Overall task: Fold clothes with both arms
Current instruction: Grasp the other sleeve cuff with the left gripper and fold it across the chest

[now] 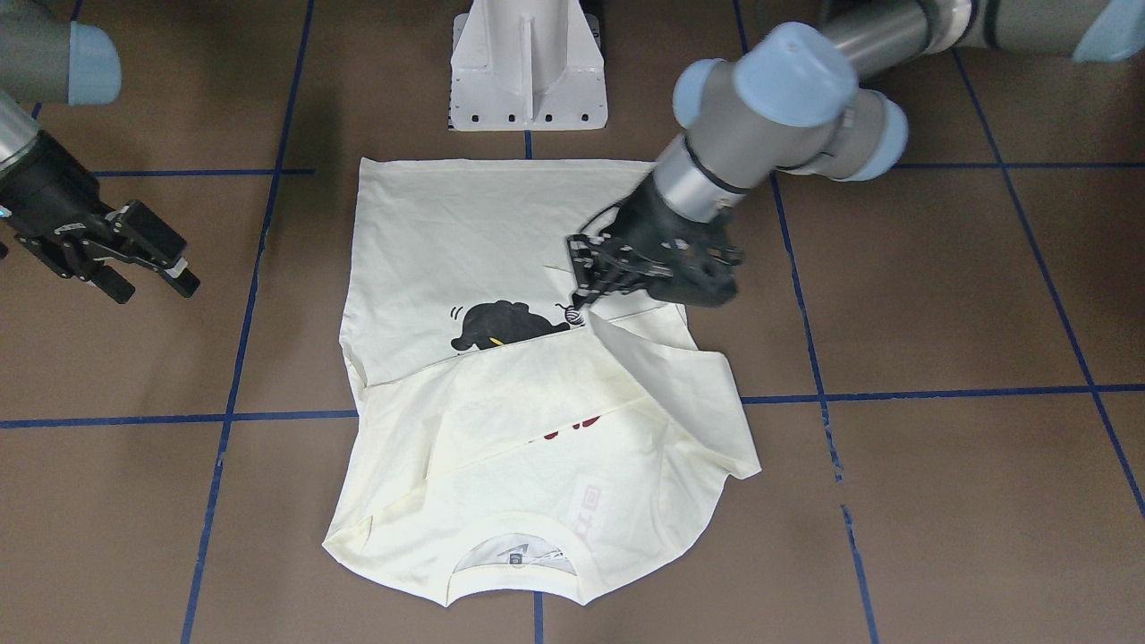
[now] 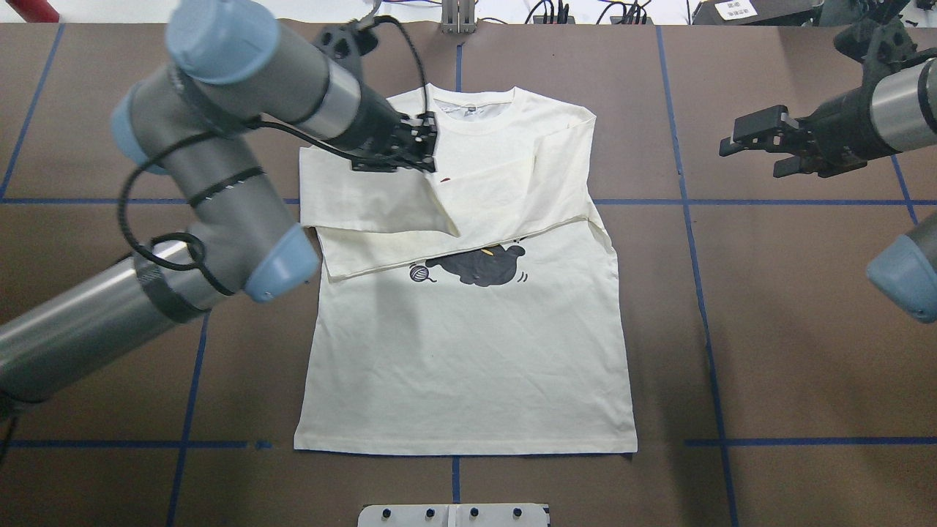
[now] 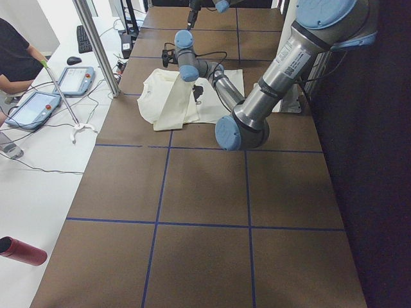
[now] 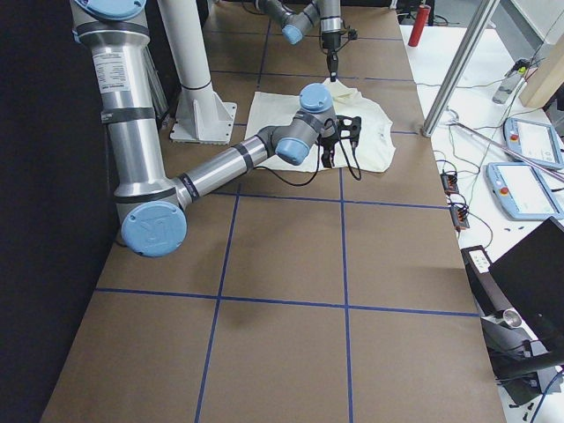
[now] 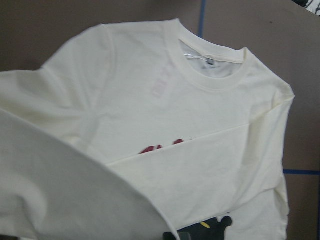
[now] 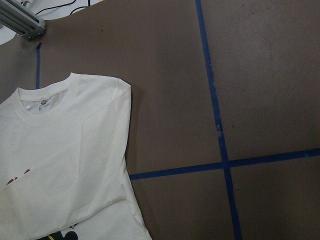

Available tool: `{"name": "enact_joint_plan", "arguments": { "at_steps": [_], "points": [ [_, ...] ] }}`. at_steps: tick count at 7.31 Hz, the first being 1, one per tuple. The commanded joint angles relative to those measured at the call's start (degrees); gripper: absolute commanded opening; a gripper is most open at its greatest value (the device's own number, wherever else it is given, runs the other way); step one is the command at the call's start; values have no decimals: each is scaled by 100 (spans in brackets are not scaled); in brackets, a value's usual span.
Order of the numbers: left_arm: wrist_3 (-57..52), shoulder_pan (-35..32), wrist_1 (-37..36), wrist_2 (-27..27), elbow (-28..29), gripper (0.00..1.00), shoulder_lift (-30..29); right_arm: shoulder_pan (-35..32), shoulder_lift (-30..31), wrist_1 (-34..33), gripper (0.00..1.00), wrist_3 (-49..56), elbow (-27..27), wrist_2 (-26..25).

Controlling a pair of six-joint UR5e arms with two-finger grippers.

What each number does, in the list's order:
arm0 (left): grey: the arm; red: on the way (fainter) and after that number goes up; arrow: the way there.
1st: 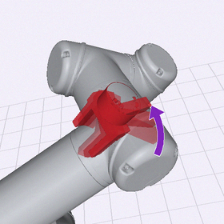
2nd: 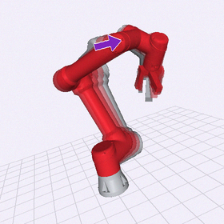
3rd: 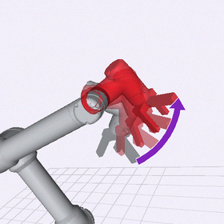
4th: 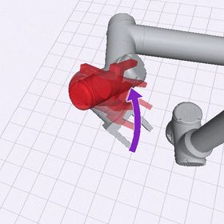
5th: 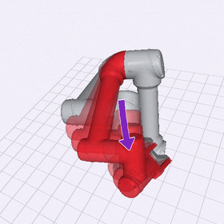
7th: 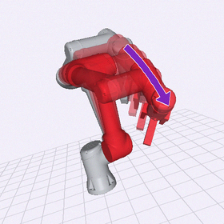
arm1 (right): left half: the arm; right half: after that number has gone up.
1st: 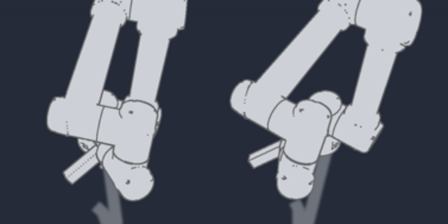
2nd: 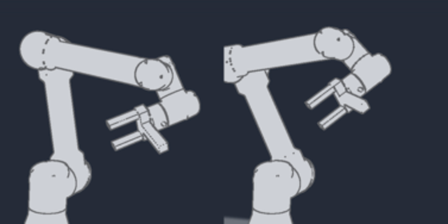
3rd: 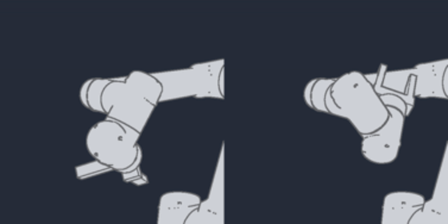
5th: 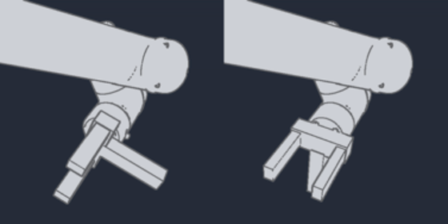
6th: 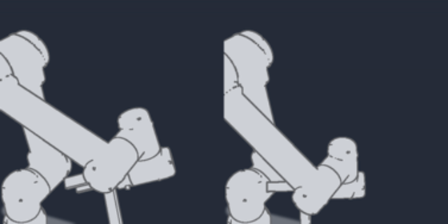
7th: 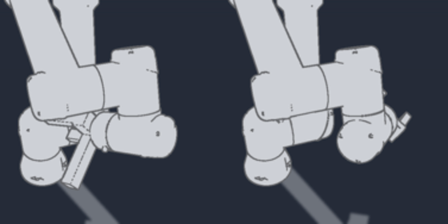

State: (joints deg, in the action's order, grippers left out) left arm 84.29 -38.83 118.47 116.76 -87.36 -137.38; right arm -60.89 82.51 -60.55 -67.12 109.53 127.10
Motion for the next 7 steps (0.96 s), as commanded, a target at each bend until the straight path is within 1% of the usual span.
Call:
{"name": "enact_joint_plan", "arguments": {
  "at_steps": [1, 2, 3, 4, 5, 6, 7],
  "points": [
    [491, 1260, -1, -1528, 1563, 0, -1626, -125, 99, 0, 99, 164, 16, 60],
    [492, 1490, 583, -1586, 2591, 0, -2086, -134, 99, 0, 99, 164, 25, 52],
    [492, 1588, 1233, -1882, 3062, 0, -2117, -134, 116, 8, 99, 164, 25, 43],
    [492, 1676, 1292, -2103, 3162, 0, -2117, -134, 125, 9, 99, 155, 33, 43],
    [492, 1668, 1353, -2131, 3181, 0, -2117, -134, 125, 9, 99, 147, 34, 43],
    [527, 1668, 1423, -2375, 3242, 9, -2117, -134, 125, 0, 99, 146, 34, 43],
    [719, 1668, 1485, -2438, 3251, 72, -2117, -116, 116, 0, 100, 77, 34, 17]
  ]
}}
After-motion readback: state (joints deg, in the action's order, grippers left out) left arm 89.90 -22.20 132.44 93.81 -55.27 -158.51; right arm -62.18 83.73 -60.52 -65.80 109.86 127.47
